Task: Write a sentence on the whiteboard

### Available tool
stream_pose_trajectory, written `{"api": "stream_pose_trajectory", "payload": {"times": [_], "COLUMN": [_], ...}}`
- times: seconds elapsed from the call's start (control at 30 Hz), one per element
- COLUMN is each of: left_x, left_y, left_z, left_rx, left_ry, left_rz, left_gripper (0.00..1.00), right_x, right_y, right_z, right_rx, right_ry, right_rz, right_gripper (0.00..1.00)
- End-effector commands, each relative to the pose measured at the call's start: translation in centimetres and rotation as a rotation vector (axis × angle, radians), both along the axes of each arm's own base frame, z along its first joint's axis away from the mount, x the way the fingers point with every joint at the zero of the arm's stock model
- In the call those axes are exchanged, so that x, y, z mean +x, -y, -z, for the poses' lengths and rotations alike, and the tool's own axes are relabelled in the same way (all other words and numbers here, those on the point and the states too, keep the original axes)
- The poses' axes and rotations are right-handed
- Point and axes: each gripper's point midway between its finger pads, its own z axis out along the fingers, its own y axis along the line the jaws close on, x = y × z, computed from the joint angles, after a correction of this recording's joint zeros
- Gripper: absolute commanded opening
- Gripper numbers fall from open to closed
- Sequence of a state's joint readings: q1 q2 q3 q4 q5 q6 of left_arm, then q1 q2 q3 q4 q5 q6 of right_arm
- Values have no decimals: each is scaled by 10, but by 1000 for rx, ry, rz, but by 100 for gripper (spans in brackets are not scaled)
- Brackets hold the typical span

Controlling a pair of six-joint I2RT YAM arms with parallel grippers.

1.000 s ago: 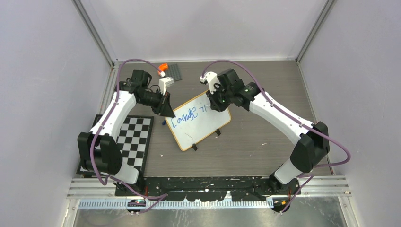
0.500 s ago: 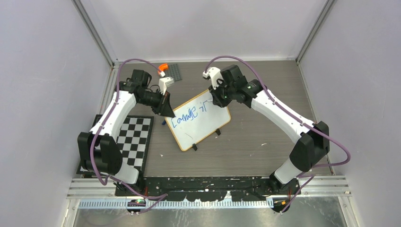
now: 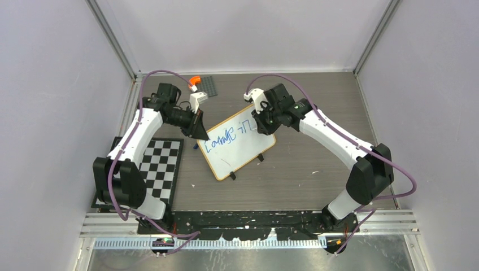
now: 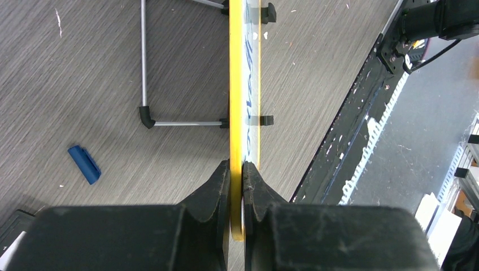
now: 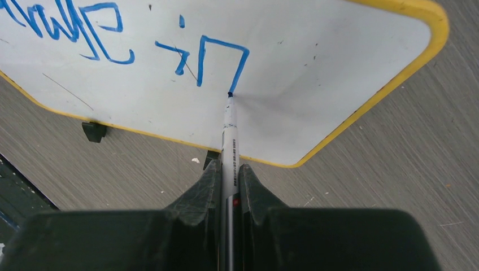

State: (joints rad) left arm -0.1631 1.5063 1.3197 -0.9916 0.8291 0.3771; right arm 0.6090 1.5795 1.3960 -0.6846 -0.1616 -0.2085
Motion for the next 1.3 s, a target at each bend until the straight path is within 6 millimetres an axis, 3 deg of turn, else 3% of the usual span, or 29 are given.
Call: {"api": "stream_pose_trajectory", "payload": {"times": [0.0,0.1,0.27,0.43,0.6,0.77,0.9,1.27], "left_x": [7,8,9,4,-4,-12,-11,-3], "left_y": [3,4,3,0,-9,-16,-14,-12], "left_z": [-3,-6,-16,-21,-20,-15,-12,-2], "left_rx": [-4,-7,-3,-19,-55,-97,-119,-131], "left_ry": [57,56,55,47,23,5,-12,-53], "left_rz": [36,33,21,10,-17,-41,-42,-45], "left_gripper": [0,6,32,47,54,55,54,39], "right_x": [0,-2,-27,-62,-82,-88,-93,-106], "right_y": [-3,-4,-16,-29,-40,-47,-67,-114], "right_z": [-14,-26,-48,-46,-43,-38,-40,-22], "right_rx": [27,39,96,141,184,170,228,231], "right_ry": [52,59,27,-56,-41,-28,-16,127], "right_rz": [-17,-26,-106,-188,-222,-222,-245,-294], "right_gripper": [0,0,0,0,0,0,0,0]}}
